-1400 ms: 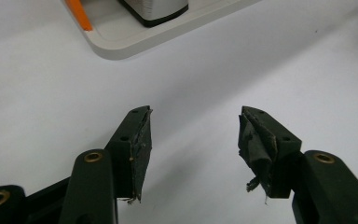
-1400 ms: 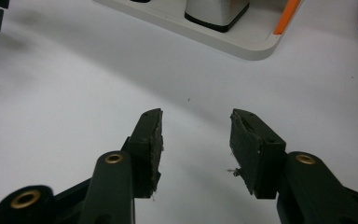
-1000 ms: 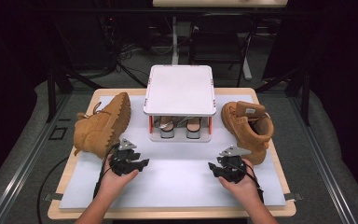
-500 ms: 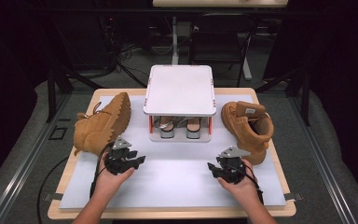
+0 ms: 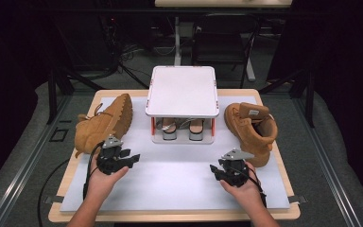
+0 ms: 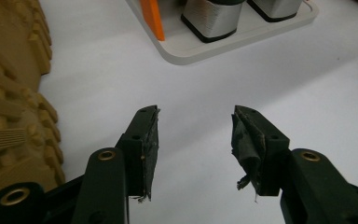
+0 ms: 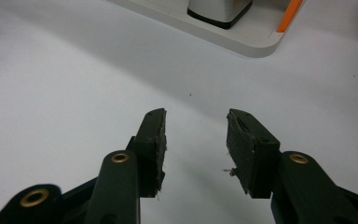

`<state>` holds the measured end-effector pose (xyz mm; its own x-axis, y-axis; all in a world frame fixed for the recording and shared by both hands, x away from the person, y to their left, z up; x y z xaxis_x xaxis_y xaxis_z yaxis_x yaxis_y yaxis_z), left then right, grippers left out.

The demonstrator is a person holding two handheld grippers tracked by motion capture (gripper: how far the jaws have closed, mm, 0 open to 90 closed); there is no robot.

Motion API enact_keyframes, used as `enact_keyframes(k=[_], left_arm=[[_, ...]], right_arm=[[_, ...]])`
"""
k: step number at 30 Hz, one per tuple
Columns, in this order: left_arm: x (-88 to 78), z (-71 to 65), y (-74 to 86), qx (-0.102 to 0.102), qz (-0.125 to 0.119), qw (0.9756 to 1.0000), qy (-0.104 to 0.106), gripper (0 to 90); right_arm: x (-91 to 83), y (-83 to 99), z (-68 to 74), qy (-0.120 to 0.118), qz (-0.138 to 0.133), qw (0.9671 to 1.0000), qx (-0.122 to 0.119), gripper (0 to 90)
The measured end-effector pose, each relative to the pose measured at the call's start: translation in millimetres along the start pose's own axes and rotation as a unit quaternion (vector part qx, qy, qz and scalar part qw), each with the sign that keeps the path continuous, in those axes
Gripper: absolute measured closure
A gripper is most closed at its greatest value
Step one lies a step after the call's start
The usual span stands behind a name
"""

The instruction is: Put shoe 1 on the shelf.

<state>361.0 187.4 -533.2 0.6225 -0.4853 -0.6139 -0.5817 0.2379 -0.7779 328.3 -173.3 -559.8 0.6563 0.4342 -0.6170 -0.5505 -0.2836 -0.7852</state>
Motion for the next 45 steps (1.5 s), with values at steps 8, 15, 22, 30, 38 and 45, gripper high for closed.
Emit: enact_keyframes(k=[8,15,22,30,38,45], left_arm=[[-11.9,14.9,-2.3,-0.019,-0.008,0.9998,-0.009,50.9],[-19.8,26.2,-2.7,-0.032,-0.012,0.9992,-0.020,50.9],[-26.2,35.3,-2.9,-0.042,-0.013,0.9986,-0.027,51.0],[-30.4,42.2,-2.9,-0.055,-0.014,0.9981,-0.025,51.2],[-34.8,40.2,-6.1,-0.051,-0.014,0.9983,-0.026,50.8],[-41.3,45.7,-7.4,-0.054,-0.016,0.9978,-0.033,50.8]], right_arm=[[0.1,3.1,-0.6,0.000,0.002,1.0000,-0.002,54.0],[-1.3,2.5,-3.2,0.002,0.003,1.0000,-0.002,51.7],[-0.5,2.8,-5.7,0.006,-0.004,1.0000,0.005,50.4],[-0.6,3.4,-9.6,0.012,-0.005,0.9999,0.009,49.8],[0.4,4.8,-11.7,0.011,0.002,0.9999,0.007,49.8],[0.7,5.2,-12.0,0.010,0.004,0.9999,0.009,49.8]])
Point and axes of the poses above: each handheld gripper's, and its own axes: x roughly forward along the jaws, y roughly out of its underside, z roughly to its left, the point moved 4 cm from there along x, roughly forward along the jaws, and after that the axes turned 3 degrees about -z, right-handed, at the moved point
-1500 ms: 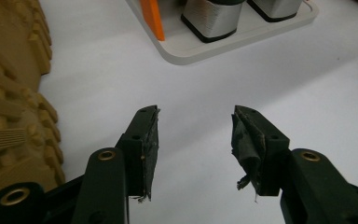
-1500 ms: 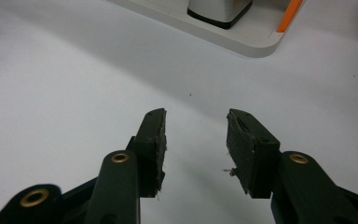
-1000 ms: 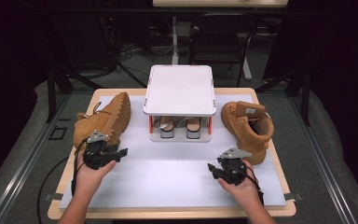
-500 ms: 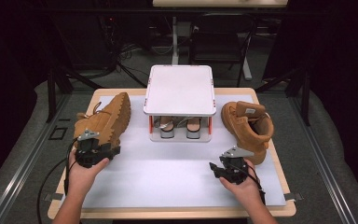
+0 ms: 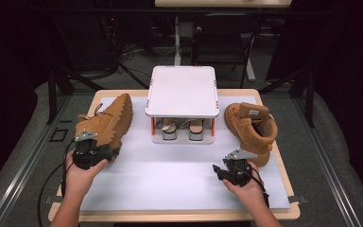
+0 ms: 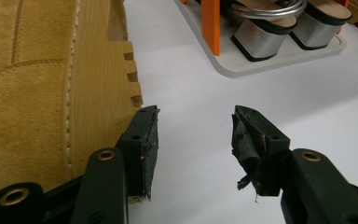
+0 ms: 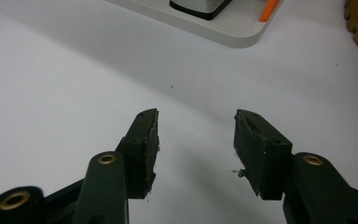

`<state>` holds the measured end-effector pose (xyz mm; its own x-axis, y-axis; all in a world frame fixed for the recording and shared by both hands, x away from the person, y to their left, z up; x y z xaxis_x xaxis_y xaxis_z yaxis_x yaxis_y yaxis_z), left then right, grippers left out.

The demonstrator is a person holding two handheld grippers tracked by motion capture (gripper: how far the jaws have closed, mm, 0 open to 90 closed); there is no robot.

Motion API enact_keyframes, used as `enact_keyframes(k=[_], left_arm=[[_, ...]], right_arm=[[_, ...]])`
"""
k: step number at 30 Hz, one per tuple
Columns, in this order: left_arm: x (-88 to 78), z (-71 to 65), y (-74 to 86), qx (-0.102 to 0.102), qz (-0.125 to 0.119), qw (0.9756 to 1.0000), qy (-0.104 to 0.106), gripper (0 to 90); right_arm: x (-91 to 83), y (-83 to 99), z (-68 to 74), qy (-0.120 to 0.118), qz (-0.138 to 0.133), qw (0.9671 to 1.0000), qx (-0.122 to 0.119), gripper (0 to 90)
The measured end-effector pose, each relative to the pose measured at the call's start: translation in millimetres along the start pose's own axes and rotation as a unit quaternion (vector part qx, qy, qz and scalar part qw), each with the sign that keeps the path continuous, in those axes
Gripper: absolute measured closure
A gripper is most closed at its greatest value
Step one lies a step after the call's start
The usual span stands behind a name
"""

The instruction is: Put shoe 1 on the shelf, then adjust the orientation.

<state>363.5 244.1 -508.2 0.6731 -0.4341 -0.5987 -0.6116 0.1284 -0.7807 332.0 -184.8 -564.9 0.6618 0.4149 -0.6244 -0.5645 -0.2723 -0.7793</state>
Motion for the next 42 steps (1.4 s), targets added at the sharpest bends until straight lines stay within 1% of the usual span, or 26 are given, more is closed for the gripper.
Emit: enact_keyframes(k=[2,7,8,11,12,13,14,16,18,21,22,23,24,26,27,28,30,33,37,39,40,42], left_arm=[[-2.1,1.7,-0.6,-0.002,0.001,1.0000,-0.001,50.8],[-9.5,7.0,-3.3,-0.005,0.000,1.0000,-0.007,50.5],[-10.8,9.3,-3.6,-0.009,0.001,0.9999,-0.007,50.5],[-14.7,16.3,-3.8,-0.018,0.000,0.9998,-0.008,49.8],[-15.8,19.2,-3.8,-0.021,0.003,0.9997,-0.009,49.6],[-17.3,22.7,-3.9,-0.023,0.007,0.9996,-0.012,49.0],[-19.1,26.3,-4.2,-0.026,0.009,0.9995,-0.015,48.0],[-21.7,32.8,-3.8,-0.030,0.010,0.9993,-0.021,46.6],[-24.0,39.8,-3.1,-0.040,0.011,0.9988,-0.026,45.2],[-27.7,46.5,-4.2,-0.041,0.008,0.9986,-0.033,43.5],[-28.8,48.9,-4.8,-0.041,0.007,0.9986,-0.033,43.2],[-29.0,50.4,-5.1,-0.041,0.006,0.9985,-0.036,42.9],[-29.8,53.1,-5.4,-0.041,0.009,0.9984,-0.039,43.0],[-30.4,56.7,-6.0,-0.040,0.009,0.9981,-0.046,42.9],[-30.2,57.5,-6.1,-0.041,0.010,0.9980,-0.046,43.0],[-29.9,58.6,-6.5,-0.043,0.010,0.9979,-0.048,43.0],[-29.1,60.5,-7.2,-0.043,0.012,0.9978,-0.049,43.0],[-28.6,63.0,-9.6,-0.047,0.015,0.9976,-0.050,43.0],[-28.0,67.1,-14.6,-0.052,0.010,0.9972,-0.052,43.0],[-27.0,69.5,-17.0,-0.051,0.017,0.9971,-0.054,43.0],[-26.2,71.1,-19.2,-0.052,0.021,0.9969,-0.056,43.0],[-26.0,73.1,-22.2,-0.053,0.023,0.9966,-0.059,43.0]], right_arm=[[1.0,0.0,0.5,-0.002,-0.005,1.0000,0.003,49.8],[1.4,-0.1,0.7,0.000,-0.006,1.0000,0.005,49.8],[1.4,-0.1,0.2,0.001,-0.004,1.0000,0.003,49.8],[2.5,0.4,-1.5,-0.001,-0.007,0.9999,0.010,49.8],[1.6,0.4,-2.4,0.001,-0.001,1.0000,0.009,49.8],[2.0,0.2,-2.7,-0.001,-0.008,0.9999,0.013,49.8],[1.1,0.0,-3.7,0.000,-0.004,0.9999,0.014,49.7],[1.6,-0.3,-4.4,-0.002,-0.007,0.9998,0.016,49.7],[2.4,0.2,-4.6,0.000,-0.007,0.9998,0.020,49.7],[3.3,0.4,-4.5,-0.001,-0.007,0.9998,0.018,49.6],[3.3,0.5,-4.3,-0.001,-0.003,0.9999,0.015,49.6],[4.5,1.0,-3.1,0.000,-0.005,0.9999,0.013,49.6],[3.7,1.0,-2.4,0.000,0.000,1.0000,0.008,49.6],[3.0,0.3,0.9,-0.002,-0.005,1.0000,0.006,49.5],[1.5,-0.2,1.3,-0.001,-0.004,1.0000,-0.001,49.4],[1.9,-0.4,2.1,-0.001,-0.011,0.9999,0.002,49.4],[1.7,-0.5,1.4,-0.001,-0.009,1.0000,0.000,49.4],[1.7,-0.4,0.4,-0.001,-0.010,0.9999,0.006,49.3],[2.3,-0.5,-0.3,0.001,-0.009,0.9999,0.008,49.3],[2.8,-0.3,0.1,0.000,-0.009,0.9999,0.008,49.2],[1.9,-0.2,-0.2,-0.001,-0.002,1.0000,0.003,49.2],[2.1,-0.6,-0.1,-0.001,-0.007,1.0000,0.005,49.1]])
Point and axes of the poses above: each handheld gripper's, and its own axes: x roughly forward along the jaws, y roughly out of its underside, z roughly to its left, the point moved 4 cm from there along x, roughly forward along the jaws, and after that the axes turned 3 degrees about -z, right-handed, at the moved point
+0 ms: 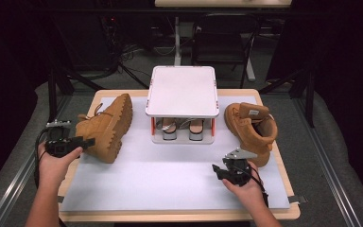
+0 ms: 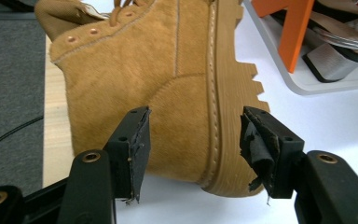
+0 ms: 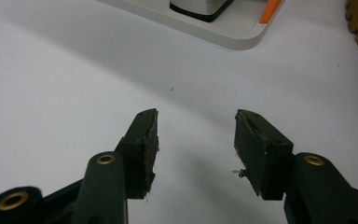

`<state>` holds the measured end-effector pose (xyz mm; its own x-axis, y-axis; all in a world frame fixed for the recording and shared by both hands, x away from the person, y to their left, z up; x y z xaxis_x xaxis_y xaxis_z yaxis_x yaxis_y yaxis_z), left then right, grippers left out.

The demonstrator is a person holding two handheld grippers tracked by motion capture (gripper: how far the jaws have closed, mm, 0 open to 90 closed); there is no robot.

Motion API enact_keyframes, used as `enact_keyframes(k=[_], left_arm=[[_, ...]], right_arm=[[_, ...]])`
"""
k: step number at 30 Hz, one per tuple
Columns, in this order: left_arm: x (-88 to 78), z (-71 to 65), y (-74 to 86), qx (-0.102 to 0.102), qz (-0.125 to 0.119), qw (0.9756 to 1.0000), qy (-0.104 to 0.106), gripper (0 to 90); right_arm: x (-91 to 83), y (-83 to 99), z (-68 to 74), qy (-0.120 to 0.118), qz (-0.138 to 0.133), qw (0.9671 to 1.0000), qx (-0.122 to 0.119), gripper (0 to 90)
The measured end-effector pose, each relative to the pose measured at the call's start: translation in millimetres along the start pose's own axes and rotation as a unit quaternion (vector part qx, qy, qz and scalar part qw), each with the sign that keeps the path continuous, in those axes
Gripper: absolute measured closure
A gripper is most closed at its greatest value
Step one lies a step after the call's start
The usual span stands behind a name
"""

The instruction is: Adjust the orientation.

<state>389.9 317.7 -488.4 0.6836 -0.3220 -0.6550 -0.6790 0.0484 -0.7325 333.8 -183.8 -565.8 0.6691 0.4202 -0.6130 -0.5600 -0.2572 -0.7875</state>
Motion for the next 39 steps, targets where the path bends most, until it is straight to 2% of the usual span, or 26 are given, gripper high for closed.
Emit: enact_keyframes(k=[4,7,12,16,23,26,33,39], left_arm=[[1.2,8.9,-10.5,-0.005,0.002,1.0000,-0.007,42.7],[5.0,16.1,-16.1,-0.013,0.016,0.9996,-0.019,40.5],[13.0,24.7,-22.5,-0.035,0.034,0.9983,-0.033,30.8],[18.8,29.8,-25.1,-0.046,0.044,0.9974,-0.034,26.6],[32.4,37.9,-25.0,-0.059,0.068,0.9950,-0.044,26.1],[38.3,40.4,-23.5,-0.068,0.079,0.9936,-0.042,26.1],[41.9,42.7,-23.2,-0.083,0.076,0.9934,-0.025,26.8],[39.2,40.7,-23.2,-0.080,0.074,0.9936,-0.032,29.7]], right_arm=[[0.3,0.7,-1.6,0.001,-0.002,1.0000,0.003,49.1],[0.2,0.9,-2.3,0.002,0.000,1.0000,0.004,48.7],[0.3,0.9,-2.4,0.002,-0.001,1.0000,0.003,48.5],[0.2,1.5,-2.9,0.003,0.003,1.0000,0.000,48.5],[0.2,1.7,-2.7,0.002,0.004,1.0000,0.000,48.5],[1.4,2.5,-2.0,0.000,0.006,1.0000,0.001,48.5],[2.5,3.0,-1.1,-0.002,0.005,1.0000,0.000,48.5],[2.9,3.3,-1.4,0.001,0.005,1.0000,-0.001,48.3]])
Point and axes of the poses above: each handheld gripper's, and its own axes: x roughly forward along the jaws, y roughly out of its underside, z roughly to its left, the point moved 4 cm from there along x, roughly forward along the jaws, and after that the axes turned 3 degrees about -z, right-handed, at the moved point
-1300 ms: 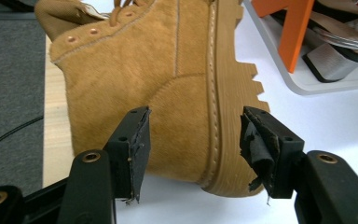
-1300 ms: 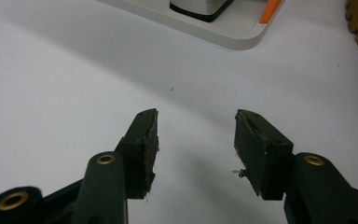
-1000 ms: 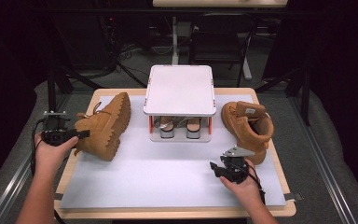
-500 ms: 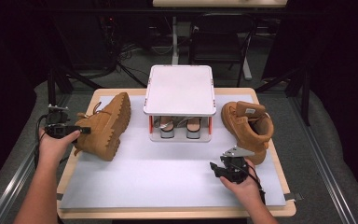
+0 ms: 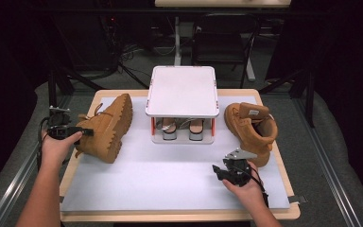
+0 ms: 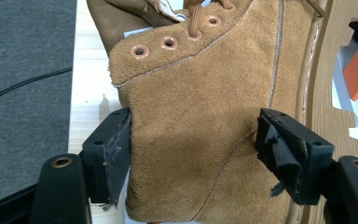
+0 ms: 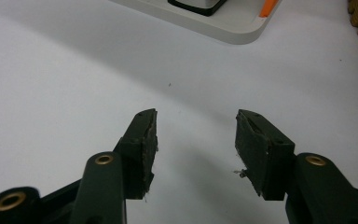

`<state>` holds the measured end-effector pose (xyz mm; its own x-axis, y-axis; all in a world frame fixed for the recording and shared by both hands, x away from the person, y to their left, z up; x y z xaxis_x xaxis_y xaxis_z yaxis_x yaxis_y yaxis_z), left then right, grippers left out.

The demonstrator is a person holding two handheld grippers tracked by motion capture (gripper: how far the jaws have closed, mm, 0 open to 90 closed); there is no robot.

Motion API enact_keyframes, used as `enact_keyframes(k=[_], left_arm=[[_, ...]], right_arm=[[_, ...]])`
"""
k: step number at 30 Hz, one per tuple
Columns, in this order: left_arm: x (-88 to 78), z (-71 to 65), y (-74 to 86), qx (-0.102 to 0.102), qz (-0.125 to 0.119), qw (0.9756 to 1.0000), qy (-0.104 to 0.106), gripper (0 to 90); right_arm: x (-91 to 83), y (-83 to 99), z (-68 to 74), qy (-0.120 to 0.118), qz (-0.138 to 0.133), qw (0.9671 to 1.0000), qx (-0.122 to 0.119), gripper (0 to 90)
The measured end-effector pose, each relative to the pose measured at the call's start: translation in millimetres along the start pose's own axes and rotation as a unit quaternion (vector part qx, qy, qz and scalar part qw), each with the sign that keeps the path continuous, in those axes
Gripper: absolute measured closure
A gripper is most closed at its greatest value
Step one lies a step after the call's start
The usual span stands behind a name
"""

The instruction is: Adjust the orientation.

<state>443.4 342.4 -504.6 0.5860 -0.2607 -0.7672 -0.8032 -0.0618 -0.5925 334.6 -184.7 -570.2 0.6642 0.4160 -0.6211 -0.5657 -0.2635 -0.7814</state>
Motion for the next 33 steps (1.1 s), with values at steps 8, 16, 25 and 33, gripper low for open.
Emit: enact_keyframes(k=[8,16,25,33], left_arm=[[-8.6,-6.8,-3.0,0.012,-0.006,0.9998,-0.012,39.6],[-22.1,-17.1,-7.9,0.030,-0.015,0.9994,-0.008,53.9],[-28.0,-22.2,-10.4,0.037,-0.020,0.9991,-0.005,61.4],[-34.4,-31.4,-13.1,0.048,-0.026,0.9985,0.001,67.1]], right_arm=[[1.2,0.7,0.7,0.000,0.004,1.0000,-0.002,48.5],[1.5,1.3,1.0,-0.001,0.005,1.0000,-0.003,48.5],[3.4,2.5,2.2,-0.001,0.009,0.9999,-0.007,48.4],[5.0,3.1,3.8,-0.003,0.010,0.9999,-0.005,48.1]])
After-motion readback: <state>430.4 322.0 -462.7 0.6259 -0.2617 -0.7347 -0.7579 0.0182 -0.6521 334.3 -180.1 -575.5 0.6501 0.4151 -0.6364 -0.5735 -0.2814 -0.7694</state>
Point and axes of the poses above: each handheld gripper's, and its own axes: x roughly forward along the jaws, y roughly out of its underside, z roughly to its left, the point moved 4 cm from there along x, roughly forward along the jaws, and after that the axes turned 3 degrees about -z, right-handed, at the moved point
